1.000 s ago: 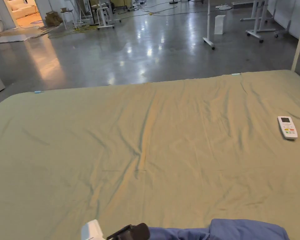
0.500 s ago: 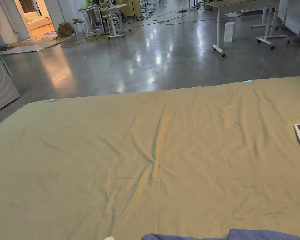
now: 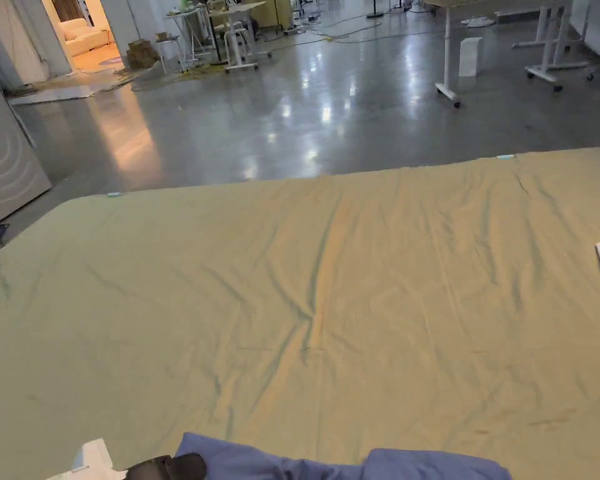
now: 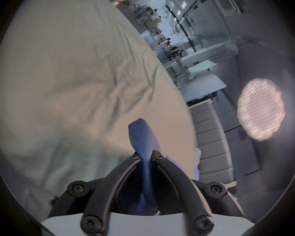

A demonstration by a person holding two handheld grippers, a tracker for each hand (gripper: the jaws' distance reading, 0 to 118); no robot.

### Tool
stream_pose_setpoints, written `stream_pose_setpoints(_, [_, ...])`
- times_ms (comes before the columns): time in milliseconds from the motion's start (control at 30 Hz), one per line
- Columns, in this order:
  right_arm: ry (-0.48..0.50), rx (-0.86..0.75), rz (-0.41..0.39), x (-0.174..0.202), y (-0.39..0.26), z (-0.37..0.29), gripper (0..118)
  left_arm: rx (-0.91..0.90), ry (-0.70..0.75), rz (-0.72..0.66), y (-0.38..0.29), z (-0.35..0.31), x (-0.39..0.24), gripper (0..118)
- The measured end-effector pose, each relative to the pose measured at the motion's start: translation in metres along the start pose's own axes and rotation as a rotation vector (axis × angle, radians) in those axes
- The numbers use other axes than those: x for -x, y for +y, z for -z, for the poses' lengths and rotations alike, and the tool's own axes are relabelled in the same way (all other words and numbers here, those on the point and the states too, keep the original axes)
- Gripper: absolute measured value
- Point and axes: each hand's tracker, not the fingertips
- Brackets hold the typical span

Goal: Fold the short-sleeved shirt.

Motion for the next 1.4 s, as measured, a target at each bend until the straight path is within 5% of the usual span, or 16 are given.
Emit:
stream_pose_setpoints(167, [0.005, 0.000, 0.028, 0.003, -0.003, -0.003, 0, 0.039, -0.183, 0.102, -0.019, 0.041, -0.039, 10])
stream_pose_setpoints(467, [-0.085, -0.034, 0.035, -0.014, -0.013, -0.037, 0, 0.310, -0.268, 0.211, -0.111, 0.195, -0.140, 12])
stream_pose_setpoints(500, [-0.102, -0.039, 0.047, -0.017, -0.015, -0.040, 0, 0.335, -0.249, 0.236, -0.122, 0.207, -0.151, 19])
stream_pose_setpoints(567, [-0.126, -0.035, 0.085, -0.026, -0.020, -0.045, 0, 0.366, -0.188, 0.322, -0.130, 0.224, -0.159, 70])
stream_pose_setpoints(633, [-0.138, -0.031, 0.116, -0.034, -0.026, -0.047, 0, 0.411, -0.295, 0.393, -0.140, 0.220, -0.174, 113])
stream_pose_setpoints(800, [-0.145, -0.018, 0.155, -0.044, -0.033, -0.047, 0, 0.238, -0.354, 0.311, -0.128, 0.184, -0.181, 116])
stream_pose_setpoints(900, [-0.140, -0.012, 0.153, -0.044, -0.034, -0.044, 0, 0.268, -0.341, 0.168, -0.137, 0.198, -0.162, 103])
stream_pose_setpoints(1033, [-0.139, -0.010, 0.142, -0.041, -0.036, -0.045, 0, 0.381, -0.218, 0.187, -0.171, 0.241, -0.140, 11])
stream_pose_setpoints(1133, [-0.137, -0.003, 0.142, -0.038, -0.037, -0.046, 0, 0.490, -0.073, 0.199, -0.192, 0.270, -0.131, 1])
stream_pose_setpoints(1300, [-0.119, 0.024, 0.144, -0.034, -0.038, -0.038, 0, 0.407, -0.089, 0.325, -0.199, 0.258, -0.156, 1])
stream_pose_setpoints(1400, [-0.090, 0.035, 0.116, -0.025, -0.031, -0.031, 0, 0.412, -0.163, 0.243, -0.186, 0.247, -0.160, 0])
